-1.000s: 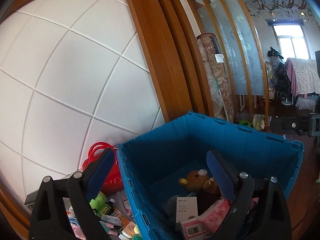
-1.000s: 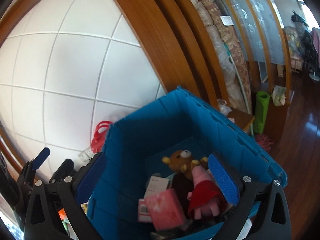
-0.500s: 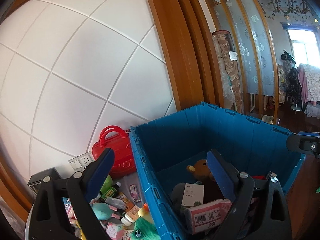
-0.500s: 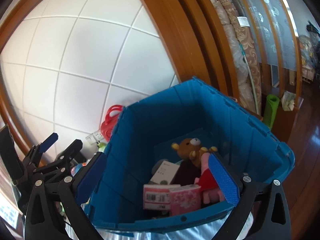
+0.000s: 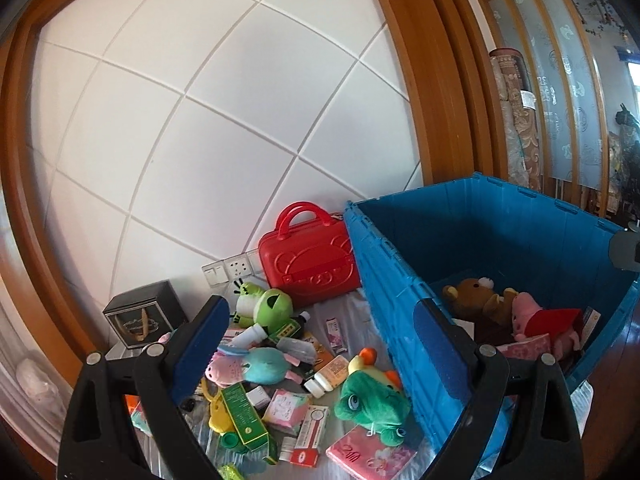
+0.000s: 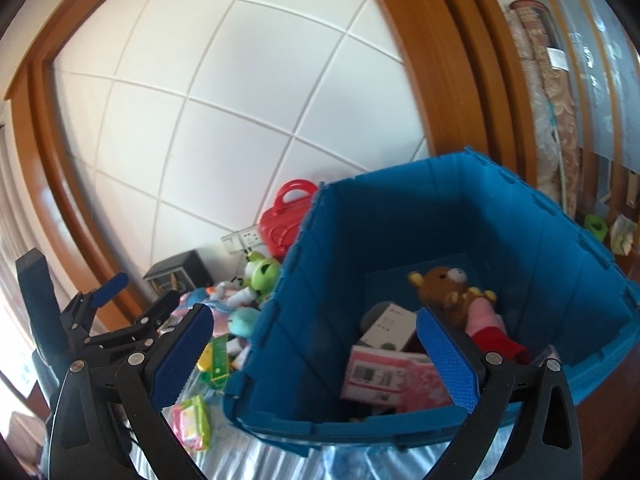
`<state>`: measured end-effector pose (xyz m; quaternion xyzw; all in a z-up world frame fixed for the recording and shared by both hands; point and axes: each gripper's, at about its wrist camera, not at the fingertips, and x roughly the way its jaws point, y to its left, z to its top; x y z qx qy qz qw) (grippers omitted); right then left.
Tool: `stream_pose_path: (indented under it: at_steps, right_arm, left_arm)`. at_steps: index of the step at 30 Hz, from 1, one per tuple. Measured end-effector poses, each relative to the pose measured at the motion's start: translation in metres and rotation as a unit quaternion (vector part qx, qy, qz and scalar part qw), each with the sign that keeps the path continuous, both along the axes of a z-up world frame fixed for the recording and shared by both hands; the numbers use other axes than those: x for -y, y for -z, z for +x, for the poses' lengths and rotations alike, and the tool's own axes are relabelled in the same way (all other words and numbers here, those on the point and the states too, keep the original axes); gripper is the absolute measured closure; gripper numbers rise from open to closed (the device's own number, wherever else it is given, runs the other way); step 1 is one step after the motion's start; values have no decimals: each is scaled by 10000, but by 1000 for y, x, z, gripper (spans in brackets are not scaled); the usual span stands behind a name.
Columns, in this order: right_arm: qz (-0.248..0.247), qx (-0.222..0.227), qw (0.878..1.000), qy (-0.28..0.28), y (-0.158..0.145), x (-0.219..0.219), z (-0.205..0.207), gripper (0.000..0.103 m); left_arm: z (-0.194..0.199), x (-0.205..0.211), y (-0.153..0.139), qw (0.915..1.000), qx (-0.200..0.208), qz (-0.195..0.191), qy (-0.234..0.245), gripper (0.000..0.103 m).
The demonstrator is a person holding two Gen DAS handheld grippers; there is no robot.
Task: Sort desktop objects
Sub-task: 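Withdraw both empty tools from the crate back over the bed, then reach the left tool to the wet-wipe pack while the right reaches a pink tissue pack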
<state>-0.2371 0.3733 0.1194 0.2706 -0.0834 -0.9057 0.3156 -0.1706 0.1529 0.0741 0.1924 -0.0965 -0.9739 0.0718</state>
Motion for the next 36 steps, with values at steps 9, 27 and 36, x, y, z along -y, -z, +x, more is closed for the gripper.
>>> stream_pose_path:
  at_steps: [9, 27, 36]
  right_arm:
    - [275, -580, 9940, -884, -5, 85, 41, 0]
    - [853, 321, 9829, -1601, 81, 245, 69, 0]
    - [1518, 465, 9751, -1546, 139, 273, 57, 0]
  left_arm:
    - [19, 79, 26, 9983, 285, 157, -492, 8]
    - [98, 278, 109, 9859, 777, 169, -1471, 8]
    - [90, 275, 172, 9815, 1312, 232, -1374, 8]
